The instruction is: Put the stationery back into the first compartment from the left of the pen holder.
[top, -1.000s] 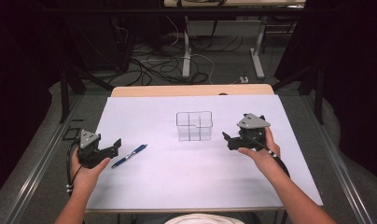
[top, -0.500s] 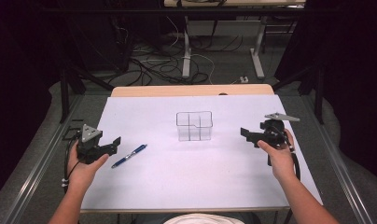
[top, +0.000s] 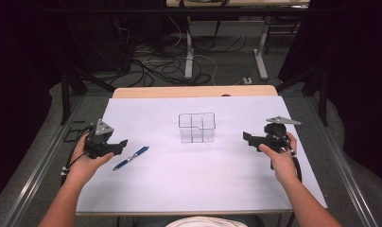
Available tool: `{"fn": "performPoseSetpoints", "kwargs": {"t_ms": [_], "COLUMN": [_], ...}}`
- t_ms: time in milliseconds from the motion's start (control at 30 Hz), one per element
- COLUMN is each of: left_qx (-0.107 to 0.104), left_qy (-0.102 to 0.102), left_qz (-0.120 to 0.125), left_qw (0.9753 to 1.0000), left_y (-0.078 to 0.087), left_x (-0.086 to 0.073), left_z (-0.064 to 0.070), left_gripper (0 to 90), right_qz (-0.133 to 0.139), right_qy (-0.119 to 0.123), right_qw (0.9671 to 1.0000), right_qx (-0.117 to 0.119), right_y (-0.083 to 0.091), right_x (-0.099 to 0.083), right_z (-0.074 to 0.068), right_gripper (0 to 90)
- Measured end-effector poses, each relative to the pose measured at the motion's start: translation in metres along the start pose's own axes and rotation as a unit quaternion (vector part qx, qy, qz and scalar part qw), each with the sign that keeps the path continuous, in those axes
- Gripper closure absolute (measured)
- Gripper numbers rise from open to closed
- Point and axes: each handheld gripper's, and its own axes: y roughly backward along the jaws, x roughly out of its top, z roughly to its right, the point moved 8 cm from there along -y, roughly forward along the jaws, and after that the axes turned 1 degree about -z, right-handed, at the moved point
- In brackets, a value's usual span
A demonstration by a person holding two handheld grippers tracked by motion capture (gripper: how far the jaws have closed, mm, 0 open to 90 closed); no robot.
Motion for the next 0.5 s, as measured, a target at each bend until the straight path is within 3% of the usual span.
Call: {"fn": "performPoseSetpoints", "kwargs": {"t_ms": [100,300,500], "left_qx": [-0.025,-0.044,-0.067], "left_qy": [-0.009,-0.028,-0.044], "left_qz": [-0.025,-0.050,-0.094], "left_qw": [0.9993,0.9974,0.9923], "left_y": [-0.005,-0.013,-0.018], "left_x": [-0.002,-0.005,-0.011], "left_z": [0.004,0.007,0.013], "left_gripper": [38.3,44.4,48.0], "right_qz": [-0.001,-0.004,-0.018], "right_qy": [0.011,0.025,0.047], "right_qw": [0.9999,0.9997,0.9987], "right_qx": [-0.003,-0.005,0.006], "right_y": [0.000,-0.001,-0.002], "right_x": [0.000,-0.001,-0.005], "right_z": [-0.003,-0.009,-0.014], "right_gripper": [0.0,0.0,0.0]}}
